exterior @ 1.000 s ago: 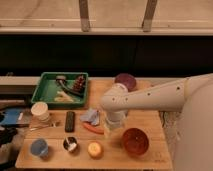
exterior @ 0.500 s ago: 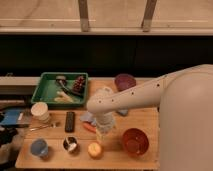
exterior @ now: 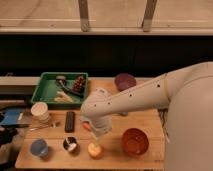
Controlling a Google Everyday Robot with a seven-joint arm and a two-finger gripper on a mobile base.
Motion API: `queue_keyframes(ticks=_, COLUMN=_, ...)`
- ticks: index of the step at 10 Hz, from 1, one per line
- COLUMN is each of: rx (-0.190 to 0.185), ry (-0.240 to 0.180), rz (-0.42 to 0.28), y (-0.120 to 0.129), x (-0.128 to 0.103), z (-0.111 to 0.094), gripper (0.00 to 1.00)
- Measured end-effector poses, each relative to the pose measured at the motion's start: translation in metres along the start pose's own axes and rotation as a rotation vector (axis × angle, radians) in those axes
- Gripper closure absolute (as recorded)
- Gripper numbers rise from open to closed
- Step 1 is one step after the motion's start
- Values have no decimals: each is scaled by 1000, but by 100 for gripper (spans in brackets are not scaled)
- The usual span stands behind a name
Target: Place apple in metal cup
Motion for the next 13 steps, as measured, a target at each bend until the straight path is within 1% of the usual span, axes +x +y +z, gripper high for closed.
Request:
queue_keyframes(ticks=2, rx=0, ry=-2, rz=-42, y=24, x=1, z=0, gripper=34)
queue_keyframes(ticks=4, rx=19, ry=3, rz=-79, y=50, x=4, z=2, gripper=34)
queue_keyframes(ticks=6, rx=36, ry=12, rz=-101, y=63, x=5, z=8, gripper=34)
queue_keyframes(ticks=8, rx=49, ry=20, rz=-96, y=62, x=3, z=12, gripper=34)
queue_keyframes(ticks=10, rx=71, ry=22, rz=-72, y=52, x=-1, z=14, gripper=34)
queue_keyframes(ticks=12, rx=78, ry=26, rz=-50, y=43, x=-5, z=16, gripper=34)
queue_keyframes(ticks=13, rx=76, ry=34, rz=-42, y=41, x=-7, z=21, gripper=34)
